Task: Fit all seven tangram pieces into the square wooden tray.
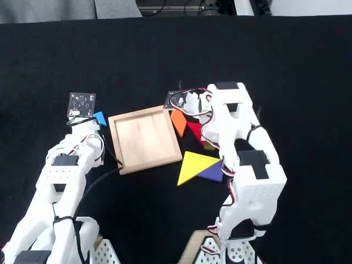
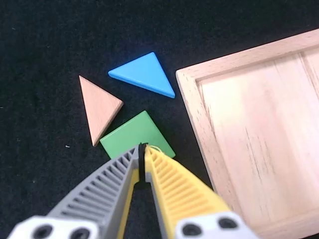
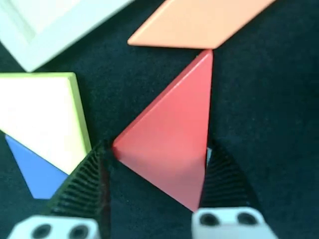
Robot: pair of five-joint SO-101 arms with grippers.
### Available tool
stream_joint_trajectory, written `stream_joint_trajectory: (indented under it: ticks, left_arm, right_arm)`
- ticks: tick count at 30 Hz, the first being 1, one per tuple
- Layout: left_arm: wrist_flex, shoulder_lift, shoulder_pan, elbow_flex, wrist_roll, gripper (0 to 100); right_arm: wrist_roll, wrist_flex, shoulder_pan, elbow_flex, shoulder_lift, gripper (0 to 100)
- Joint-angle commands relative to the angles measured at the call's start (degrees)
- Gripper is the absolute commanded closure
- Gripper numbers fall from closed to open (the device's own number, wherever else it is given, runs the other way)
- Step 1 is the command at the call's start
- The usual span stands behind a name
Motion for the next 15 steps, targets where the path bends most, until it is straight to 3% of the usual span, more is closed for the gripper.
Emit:
stream_joint_trajectory:
  ticks: [1, 8, 15]
  left_arm:
    - [-1.14, -0.26, 0.57, -0.84, -0.26, 97]
    - [-1.14, -0.62, 0.4, -0.75, -0.26, 97]
    - [-1.14, -0.7, -0.22, -0.66, -0.26, 97]
  right_arm:
    - [-5.8, 0.62, -0.53, -1.89, -2.33, 91.9]
    - [-20.75, 0.7, -2.37, -2.86, -17.27, 92.0]
    - [-23.74, 7.12, -4.84, -2.86, -26.07, 92.0]
